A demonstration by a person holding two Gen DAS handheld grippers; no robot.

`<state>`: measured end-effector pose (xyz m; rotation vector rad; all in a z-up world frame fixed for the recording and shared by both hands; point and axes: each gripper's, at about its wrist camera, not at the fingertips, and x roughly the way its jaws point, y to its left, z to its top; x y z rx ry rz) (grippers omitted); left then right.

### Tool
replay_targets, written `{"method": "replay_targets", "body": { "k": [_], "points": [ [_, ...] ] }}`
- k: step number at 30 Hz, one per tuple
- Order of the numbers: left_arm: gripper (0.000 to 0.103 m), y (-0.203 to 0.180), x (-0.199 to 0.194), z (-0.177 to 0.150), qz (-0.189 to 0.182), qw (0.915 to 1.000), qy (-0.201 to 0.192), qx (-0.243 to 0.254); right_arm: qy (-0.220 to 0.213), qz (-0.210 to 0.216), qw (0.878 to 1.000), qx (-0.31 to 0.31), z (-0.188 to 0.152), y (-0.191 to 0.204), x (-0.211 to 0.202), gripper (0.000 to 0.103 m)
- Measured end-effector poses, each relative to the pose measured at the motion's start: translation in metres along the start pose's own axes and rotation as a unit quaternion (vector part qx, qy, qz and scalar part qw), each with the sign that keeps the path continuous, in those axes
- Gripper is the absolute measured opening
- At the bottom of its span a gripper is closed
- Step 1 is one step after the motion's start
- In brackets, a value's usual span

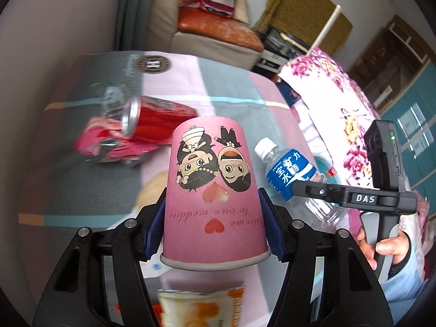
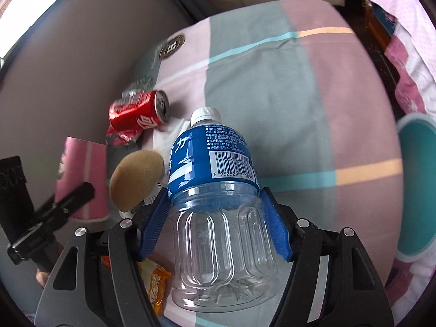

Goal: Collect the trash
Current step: 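Grasp the pink paper cup with the left gripper while the right grasps the water bottle, then carry the pink cup over the bin and open the left gripper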

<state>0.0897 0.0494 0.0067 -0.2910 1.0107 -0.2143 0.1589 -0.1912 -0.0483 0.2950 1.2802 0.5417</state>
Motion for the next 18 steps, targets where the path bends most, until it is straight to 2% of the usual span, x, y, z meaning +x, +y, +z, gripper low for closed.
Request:
{"method": "replay_targets", "body": {
  "k": [7, 18],
  "points": [
    [0.063, -0.058, 0.025, 0.003, -0.014, 0.9982, 0.025, 0.052, -0.054, 0.007, 0.998, 0.038, -0.008, -0.036, -0.050, 0.064],
    [0.063, -0.163, 0.091, 0.000, -0.025, 0.9879, 0.065, 0.138, -0.117, -0.009, 0.987, 0.113, -0.032, -0.120, -0.110, 0.064]
  ]
}}
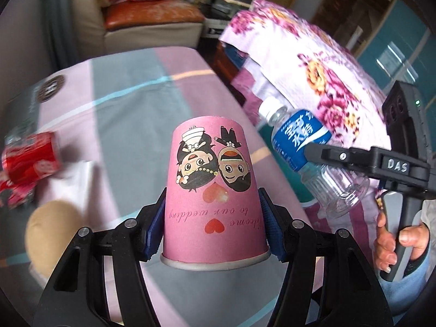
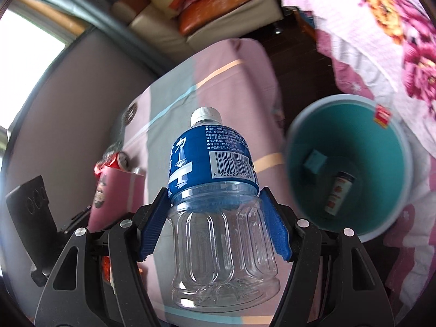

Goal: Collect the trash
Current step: 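Carry the pink cup over the bin and open the left gripper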

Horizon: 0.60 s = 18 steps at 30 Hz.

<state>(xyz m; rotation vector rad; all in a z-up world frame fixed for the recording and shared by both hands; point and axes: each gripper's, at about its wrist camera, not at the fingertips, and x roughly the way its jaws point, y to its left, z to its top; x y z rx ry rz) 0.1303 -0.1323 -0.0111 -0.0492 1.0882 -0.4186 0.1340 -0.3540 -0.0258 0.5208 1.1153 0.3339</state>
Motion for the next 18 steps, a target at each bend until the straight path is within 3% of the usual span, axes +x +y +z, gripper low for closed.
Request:
{"method": "replay_targets", "body": {
  "k": [11, 18],
  "points": [
    [0.064, -0.080, 0.064, 0.016, -0.011, 0.9965, 0.055, 0.062, -0.055, -0.010, 0.995, 0.078, 0.001, -0.089, -0.038, 0.064],
    [0.064, -0.120, 0.097, 0.027, -0.016, 0.9921, 0.078, 0.097, -0.068, -0.029, 0.991, 0.110, 0.001, -0.133, -0.052, 0.064]
  ]
}}
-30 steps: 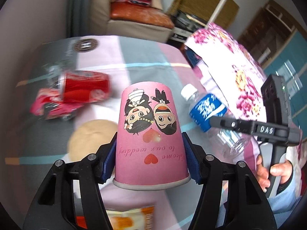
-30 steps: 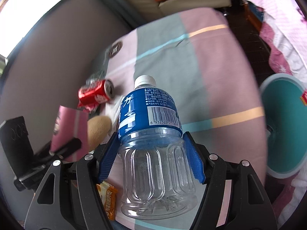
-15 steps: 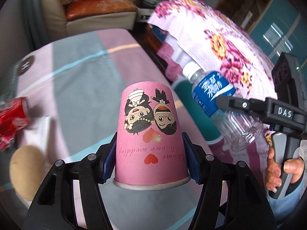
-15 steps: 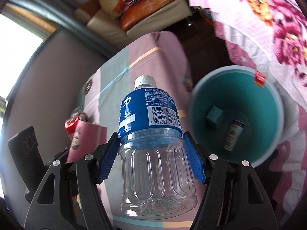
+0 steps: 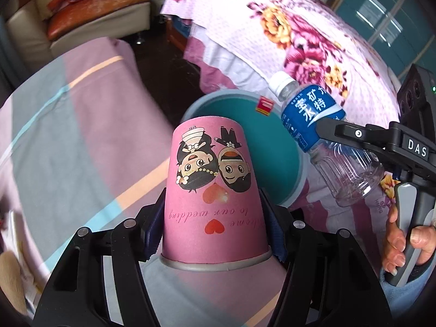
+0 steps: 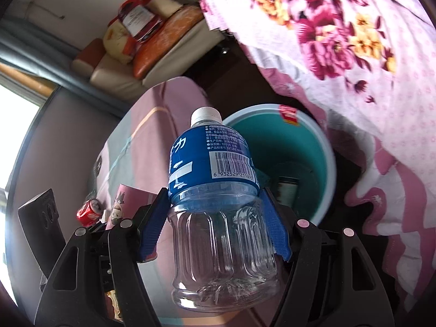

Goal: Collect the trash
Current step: 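Carry the pink cup over the bin and open the left gripper, then drop the water bottle into the bin by opening the right gripper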

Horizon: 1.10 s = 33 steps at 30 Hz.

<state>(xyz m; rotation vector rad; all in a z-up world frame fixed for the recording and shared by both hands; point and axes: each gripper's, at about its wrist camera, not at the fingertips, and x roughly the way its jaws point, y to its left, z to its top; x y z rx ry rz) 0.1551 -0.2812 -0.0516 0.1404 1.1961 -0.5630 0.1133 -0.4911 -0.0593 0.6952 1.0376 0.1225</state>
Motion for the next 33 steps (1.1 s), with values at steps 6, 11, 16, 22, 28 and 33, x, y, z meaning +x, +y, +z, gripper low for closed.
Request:
{"method": "replay_targets", "body": {
  "k": [6, 11, 16, 22, 28, 33],
  "points": [
    [0.064, -0.022, 0.026, 0.010, 0.000, 0.9994, 0.023, 0.024, -0.003, -0.006, 1.000, 0.012, 0.005, -0.018, 0.001, 0.064],
    [0.068, -0.025, 0.042, 0.015, 0.000, 0.9988, 0.042, 0.024, -0.002, -0.010, 1.000, 0.015, 0.009, -0.022, 0.005, 0.064],
    [0.077, -0.023, 0.048, 0.014, -0.003, 0.9985, 0.052, 0.018, 0.000, -0.014, 1.000, 0.014, 0.010, -0.024, 0.007, 0.064],
    [0.082, -0.018, 0.045, 0.010, -0.005, 0.9987, 0.050, 0.011, 0.007, -0.017, 1.000, 0.013, 0.010, -0.019, 0.015, 0.064],
    [0.083, -0.011, 0.040, 0.008, -0.004, 0.9991, 0.043, -0.001, 0.011, -0.019, 1.000, 0.007, 0.012, -0.014, 0.019, 0.064],
    [0.086, -0.004, 0.031, 0.003, -0.006, 0.9994, 0.032, -0.011, 0.011, -0.027, 1.000, 0.004, 0.012, -0.010, 0.021, 0.064]
  ]
}}
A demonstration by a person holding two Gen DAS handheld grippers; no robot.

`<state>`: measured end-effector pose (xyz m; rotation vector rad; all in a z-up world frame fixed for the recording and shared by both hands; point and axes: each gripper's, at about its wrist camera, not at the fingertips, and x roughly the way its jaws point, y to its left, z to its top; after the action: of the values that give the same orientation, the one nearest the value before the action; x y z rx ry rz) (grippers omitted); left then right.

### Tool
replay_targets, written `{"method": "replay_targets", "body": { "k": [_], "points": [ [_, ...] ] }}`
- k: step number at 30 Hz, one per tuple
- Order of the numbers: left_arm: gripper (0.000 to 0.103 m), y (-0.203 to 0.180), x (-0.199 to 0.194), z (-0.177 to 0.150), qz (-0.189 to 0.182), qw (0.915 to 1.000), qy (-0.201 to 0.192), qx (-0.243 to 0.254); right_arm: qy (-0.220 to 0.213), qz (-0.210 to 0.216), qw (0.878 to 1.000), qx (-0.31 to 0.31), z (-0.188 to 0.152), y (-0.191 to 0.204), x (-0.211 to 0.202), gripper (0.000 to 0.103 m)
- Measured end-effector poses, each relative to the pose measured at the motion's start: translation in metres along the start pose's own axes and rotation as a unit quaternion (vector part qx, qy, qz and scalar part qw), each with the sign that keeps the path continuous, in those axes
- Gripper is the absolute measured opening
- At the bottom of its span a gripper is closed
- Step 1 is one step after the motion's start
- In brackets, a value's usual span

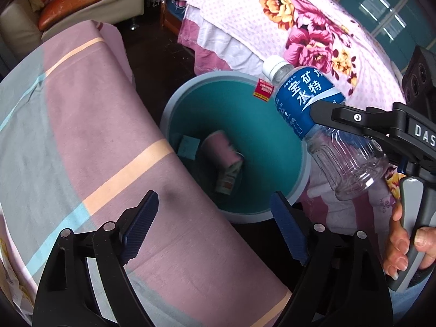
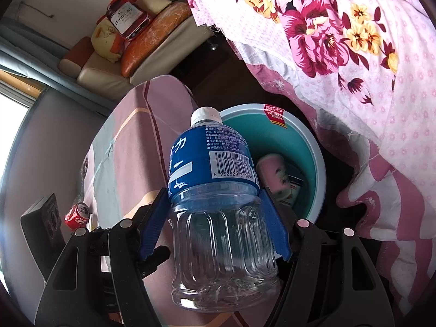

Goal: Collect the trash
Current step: 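Drop the water bottle into the bin by opening the right gripper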

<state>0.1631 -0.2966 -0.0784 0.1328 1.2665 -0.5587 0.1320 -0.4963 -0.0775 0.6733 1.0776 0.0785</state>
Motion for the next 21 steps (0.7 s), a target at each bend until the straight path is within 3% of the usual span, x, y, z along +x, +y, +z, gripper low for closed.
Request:
{"method": "replay_targets", "body": {
  "k": [17, 21],
  "points": [
    [0.091, 0.022, -0.014, -0.014, -0.016, 0.9993, -0.017, -0.029, 0.051, -0.026, 0.998, -0.005, -0.011, 0.017, 0.028, 0.066],
    [0.092, 0.027, -0.023, -0.018, -0.019, 0.9989, -0.028, -0.033, 0.052, -0.026, 0.998, -0.002, -0.013, 0.022, 0.027, 0.073]
  ]
}}
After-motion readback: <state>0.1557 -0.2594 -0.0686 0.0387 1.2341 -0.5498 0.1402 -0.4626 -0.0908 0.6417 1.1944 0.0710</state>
